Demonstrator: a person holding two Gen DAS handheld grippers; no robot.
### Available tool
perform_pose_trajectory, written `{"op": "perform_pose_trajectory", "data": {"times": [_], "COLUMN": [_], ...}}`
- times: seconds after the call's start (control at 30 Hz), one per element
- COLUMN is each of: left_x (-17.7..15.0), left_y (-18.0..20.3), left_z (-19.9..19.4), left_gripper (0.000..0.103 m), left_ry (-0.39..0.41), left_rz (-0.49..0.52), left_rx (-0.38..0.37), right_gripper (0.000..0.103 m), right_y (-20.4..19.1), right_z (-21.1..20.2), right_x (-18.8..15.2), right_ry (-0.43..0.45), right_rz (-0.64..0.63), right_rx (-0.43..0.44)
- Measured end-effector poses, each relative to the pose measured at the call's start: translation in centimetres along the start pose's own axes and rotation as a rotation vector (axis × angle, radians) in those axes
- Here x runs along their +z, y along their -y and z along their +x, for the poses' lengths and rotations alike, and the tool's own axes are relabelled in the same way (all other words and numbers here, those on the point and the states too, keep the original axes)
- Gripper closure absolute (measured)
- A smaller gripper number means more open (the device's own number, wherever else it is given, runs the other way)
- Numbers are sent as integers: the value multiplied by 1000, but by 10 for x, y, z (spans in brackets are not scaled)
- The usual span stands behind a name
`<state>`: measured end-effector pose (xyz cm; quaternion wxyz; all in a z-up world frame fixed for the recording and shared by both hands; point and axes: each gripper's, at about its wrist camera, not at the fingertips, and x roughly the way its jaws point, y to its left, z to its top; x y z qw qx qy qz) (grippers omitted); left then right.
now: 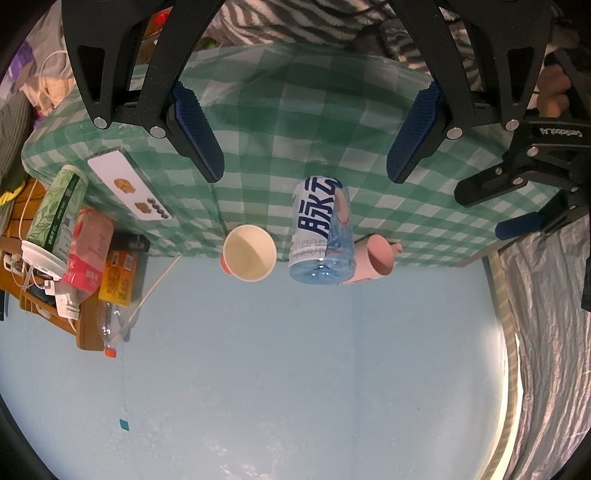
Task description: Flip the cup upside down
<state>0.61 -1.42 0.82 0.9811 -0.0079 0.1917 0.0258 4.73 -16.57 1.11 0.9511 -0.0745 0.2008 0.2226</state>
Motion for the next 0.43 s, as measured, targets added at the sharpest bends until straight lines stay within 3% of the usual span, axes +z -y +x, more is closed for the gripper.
{"op": "perform_pose_trajectory", "data": {"times": [0.1, 0.43], "left_x": [0, 1], "left_y": [0, -1], "left_z": [0, 0], "left_gripper": [0, 0], "left_ry": [9, 1], "left_rz": [10, 14], "left_rx": [39, 30], "right_gripper": [14, 14], "right_y": [0, 0], "right_z": [1, 3], "right_x": [0, -2], "right_ry": [-4, -12], "right_rz": [0, 1], "right_rx": [1, 8]}}
